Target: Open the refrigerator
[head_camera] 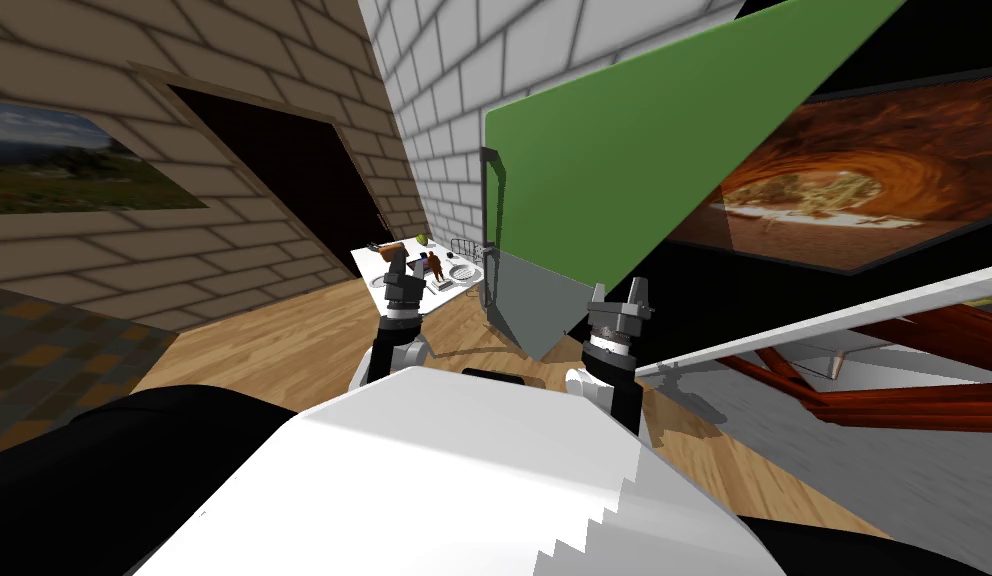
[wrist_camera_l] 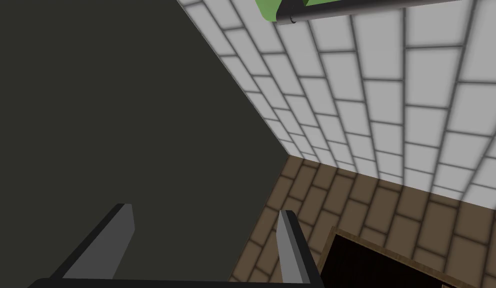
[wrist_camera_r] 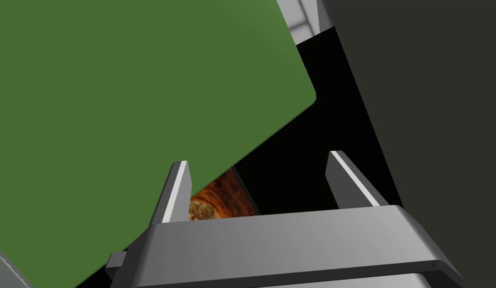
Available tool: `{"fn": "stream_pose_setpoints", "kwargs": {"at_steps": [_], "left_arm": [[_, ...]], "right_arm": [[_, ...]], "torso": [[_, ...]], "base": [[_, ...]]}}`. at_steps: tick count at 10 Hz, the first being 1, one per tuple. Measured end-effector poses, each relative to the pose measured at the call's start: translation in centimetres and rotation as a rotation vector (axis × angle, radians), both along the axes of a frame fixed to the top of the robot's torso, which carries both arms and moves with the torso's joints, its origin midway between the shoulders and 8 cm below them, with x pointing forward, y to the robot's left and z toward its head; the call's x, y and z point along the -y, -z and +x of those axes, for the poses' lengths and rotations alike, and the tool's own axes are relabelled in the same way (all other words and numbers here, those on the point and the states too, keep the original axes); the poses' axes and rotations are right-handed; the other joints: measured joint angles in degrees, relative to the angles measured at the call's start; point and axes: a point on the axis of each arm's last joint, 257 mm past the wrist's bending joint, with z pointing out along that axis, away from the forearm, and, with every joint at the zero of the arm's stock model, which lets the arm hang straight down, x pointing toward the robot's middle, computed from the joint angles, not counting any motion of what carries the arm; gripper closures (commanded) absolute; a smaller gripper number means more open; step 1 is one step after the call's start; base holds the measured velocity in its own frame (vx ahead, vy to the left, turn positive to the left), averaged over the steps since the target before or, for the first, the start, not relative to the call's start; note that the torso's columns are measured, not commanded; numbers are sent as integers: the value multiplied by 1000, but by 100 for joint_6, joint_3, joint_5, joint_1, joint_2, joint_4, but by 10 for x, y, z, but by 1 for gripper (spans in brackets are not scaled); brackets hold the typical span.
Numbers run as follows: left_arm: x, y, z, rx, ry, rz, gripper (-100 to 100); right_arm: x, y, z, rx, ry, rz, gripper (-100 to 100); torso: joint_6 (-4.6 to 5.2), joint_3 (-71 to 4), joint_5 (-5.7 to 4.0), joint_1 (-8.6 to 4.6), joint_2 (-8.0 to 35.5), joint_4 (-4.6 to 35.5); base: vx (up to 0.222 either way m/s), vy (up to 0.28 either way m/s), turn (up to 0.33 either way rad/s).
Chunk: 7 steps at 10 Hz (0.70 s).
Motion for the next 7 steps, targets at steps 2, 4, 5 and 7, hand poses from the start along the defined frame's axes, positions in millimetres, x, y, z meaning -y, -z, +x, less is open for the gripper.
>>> {"fn": "stream_pose_setpoints", "kwargs": {"at_steps": [2,4,5,7], "left_arm": [[0,0,0,0,0,0,0],[0,0,0,0,0,0,0],[0,0,0,0,0,0,0],[0,0,0,0,0,0,0]], "right_arm": [[0,0,0,0,0,0,0],[0,0,0,0,0,0,0],[0,0,0,0,0,0,0],[0,0,0,0,0,0,0]], "torso": [[0,-1200,0,0,597,600],[0,-2850,0,0,1422,1424],[0,-3692,0,0,1845,1846],[0,-5381,0,0,2693,2691]], "base": [[0,0,0],[0,0,0],[0,0,0],[0,0,0]]}}
